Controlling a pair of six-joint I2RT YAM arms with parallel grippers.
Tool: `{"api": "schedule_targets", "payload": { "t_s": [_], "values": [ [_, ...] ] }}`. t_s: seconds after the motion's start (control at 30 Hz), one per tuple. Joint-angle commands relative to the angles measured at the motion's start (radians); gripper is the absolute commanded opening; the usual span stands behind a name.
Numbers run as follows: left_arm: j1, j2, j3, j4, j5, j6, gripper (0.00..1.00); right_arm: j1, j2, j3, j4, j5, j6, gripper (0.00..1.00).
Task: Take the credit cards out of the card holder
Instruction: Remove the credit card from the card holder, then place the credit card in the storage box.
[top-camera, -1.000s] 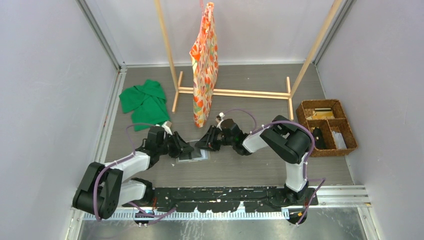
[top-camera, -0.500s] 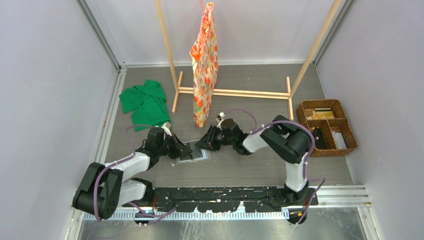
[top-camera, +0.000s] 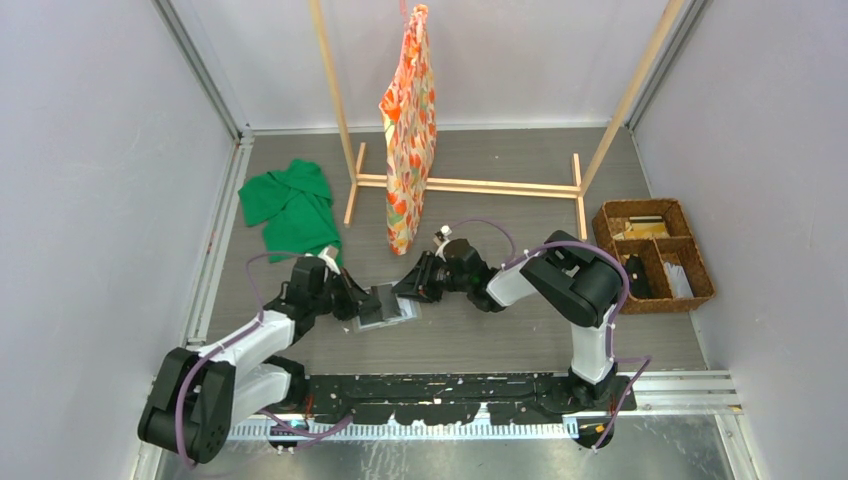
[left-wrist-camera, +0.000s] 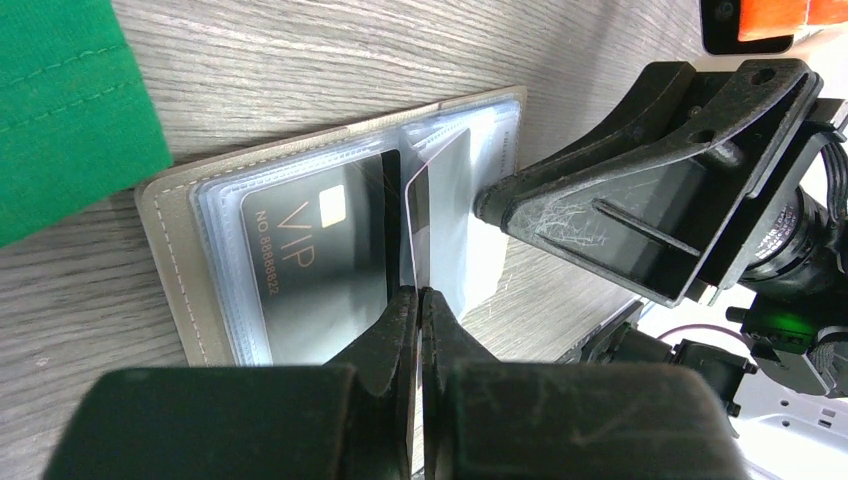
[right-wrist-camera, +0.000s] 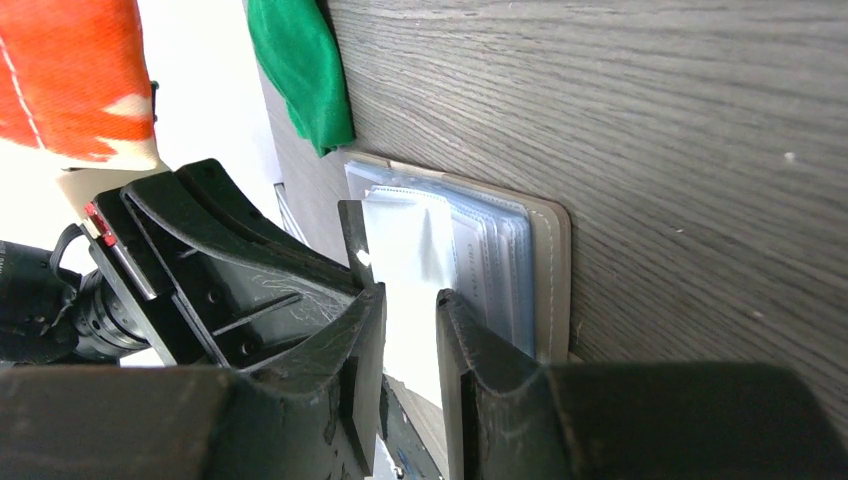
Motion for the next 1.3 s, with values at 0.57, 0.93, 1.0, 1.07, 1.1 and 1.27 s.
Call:
{"api": "schedule_targets", "payload": {
  "t_s": [0.57, 0.93, 1.0, 1.07, 1.1, 1.27],
  "values": [
    [0.066, -0.279, 0.033, -0.353, -0.088, 0.055, 0.01, -0.002, -0.020, -0.059, -0.142, 0.063, -0.037, 0.31],
    [0.066, -0.366, 0.163, -0.438, 0.002, 0.085, 0.01, -0.009, -0.273, 0.018, -0.441, 0.044, -0.206, 0.49],
    [0.066, -0.348, 0.165, -0.367, 0.089, 0.082, 0.01, -0.011, -0.288, 0.020, -0.427, 0.009, -0.223, 0.53],
    [0.066, -0.331, 0.169, -0.321, 0.154, 0.069, 0.01, -0.018, -0.290, -0.001, -0.347, -0.044, -0.210, 0.56],
    [0.066, -0.328, 0.173, -0.307, 0.174, 0.063, 0.01, -0.024, -0.287, -0.016, -0.292, -0.073, -0.189, 0.56],
    [0.066, -0.334, 0.178, -0.233, 0.225, 0.022, 0.00, -0.048, -0.231, -0.102, 0.075, -0.199, -0.043, 0.58]
  ]
}}
